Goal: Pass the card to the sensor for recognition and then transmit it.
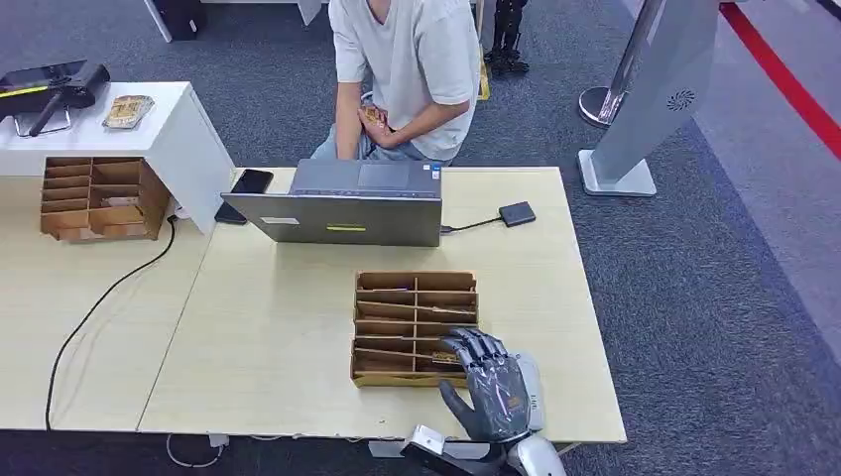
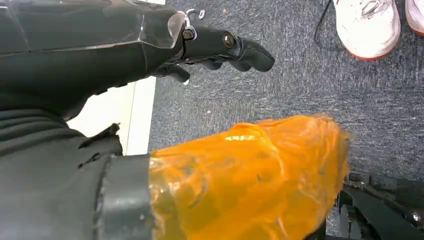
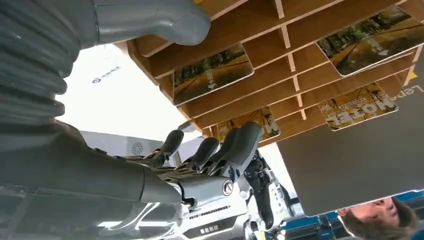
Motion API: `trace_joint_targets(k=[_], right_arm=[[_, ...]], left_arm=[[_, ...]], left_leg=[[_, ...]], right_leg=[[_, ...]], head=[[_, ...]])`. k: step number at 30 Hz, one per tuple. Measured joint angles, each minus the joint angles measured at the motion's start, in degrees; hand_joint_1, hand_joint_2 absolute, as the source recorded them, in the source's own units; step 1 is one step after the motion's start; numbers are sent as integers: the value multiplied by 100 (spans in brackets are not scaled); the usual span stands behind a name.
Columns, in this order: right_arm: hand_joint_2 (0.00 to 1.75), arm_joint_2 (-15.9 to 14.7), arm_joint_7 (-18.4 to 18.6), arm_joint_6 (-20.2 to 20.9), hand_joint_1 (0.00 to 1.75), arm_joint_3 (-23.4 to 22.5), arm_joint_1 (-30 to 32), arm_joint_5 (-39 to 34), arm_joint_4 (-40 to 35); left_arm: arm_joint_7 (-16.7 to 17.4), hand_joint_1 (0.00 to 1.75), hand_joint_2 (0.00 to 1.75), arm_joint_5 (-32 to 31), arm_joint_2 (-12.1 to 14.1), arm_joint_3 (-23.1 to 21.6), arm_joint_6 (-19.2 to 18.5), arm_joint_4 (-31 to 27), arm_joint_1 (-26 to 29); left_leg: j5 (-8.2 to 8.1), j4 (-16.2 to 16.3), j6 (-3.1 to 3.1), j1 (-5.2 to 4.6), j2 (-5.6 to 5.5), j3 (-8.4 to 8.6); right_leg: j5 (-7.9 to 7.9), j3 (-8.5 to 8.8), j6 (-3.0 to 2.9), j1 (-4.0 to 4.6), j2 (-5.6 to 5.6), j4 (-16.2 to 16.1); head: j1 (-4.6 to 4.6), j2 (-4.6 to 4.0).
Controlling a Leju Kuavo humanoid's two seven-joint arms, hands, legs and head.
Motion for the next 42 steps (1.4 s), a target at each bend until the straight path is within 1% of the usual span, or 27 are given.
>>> trace_joint_targets(k=[12,13,14,16,17,20,32,34,36,37,39,40,41,42], right_arm=[[175,44,13,0,58,0,-88,-26,177],[175,46,15,0,61,0,-88,-26,199],[175,46,20,0,59,0,-90,-26,218],[175,50,33,-2,61,0,-91,-26,243],[175,50,31,0,58,0,-91,-26,251],[175,52,33,0,61,0,-91,-26,280],[175,76,42,0,59,-2,-99,-28,389],[175,81,42,0,61,-2,-99,-28,398],[175,87,42,0,70,-4,-100,-28,407],[175,90,41,0,77,-4,-100,-28,411],[175,90,42,0,82,-7,-106,-28,413],[175,90,42,0,103,-7,-111,-28,413],[175,90,42,2,145,-9,-121,-28,420],[175,90,48,2,147,-9,-133,-28,426]], left_arm=[[-2,0,0,-24,0,0,-7,0,0],[-2,0,0,-22,0,0,-7,0,0],[-4,0,0,-20,0,0,-7,0,0],[-4,0,0,-17,0,0,-9,0,0],[-4,0,0,-17,0,0,-9,0,0],[-4,0,0,-17,0,0,-7,0,0],[-7,0,0,-17,0,0,-9,0,0],[-7,0,0,-17,0,0,-9,0,0],[-7,0,0,-17,0,0,-9,0,0],[-7,0,0,-17,0,0,-9,0,0],[-7,0,0,-17,0,0,-9,0,0],[-7,0,0,-18,0,0,-9,0,0],[-9,0,0,-17,0,0,-9,0,0],[-9,0,0,-13,0,0,-11,0,0]], left_leg=[[0,0,0,0,0,0],[0,0,0,0,0,0],[0,0,0,0,0,0],[0,0,0,0,0,0],[0,0,0,0,0,0],[0,0,0,0,0,0],[0,0,0,0,0,0],[0,0,0,0,0,0],[0,0,0,0,0,0],[0,0,0,0,0,0],[0,0,0,0,0,0],[0,0,0,0,0,1],[0,0,0,0,1,1],[0,0,0,0,1,1]], right_leg=[[0,0,0,0,0,0],[0,0,0,0,0,0],[0,0,0,0,0,0],[0,0,0,0,0,0],[0,0,0,0,0,0],[0,0,0,0,0,0],[0,0,0,0,0,0],[0,0,0,0,0,0],[0,0,0,0,0,0],[0,0,0,0,0,0],[0,0,0,0,0,0],[0,0,0,0,0,0],[0,0,0,0,0,0],[0,0,0,0,0,0]], head=[[-2,0],[0,0],[0,0],[0,0],[0,0],[0,0],[0,0],[0,0],[0,0],[0,0],[0,0],[0,0],[0,0],[0,0]])
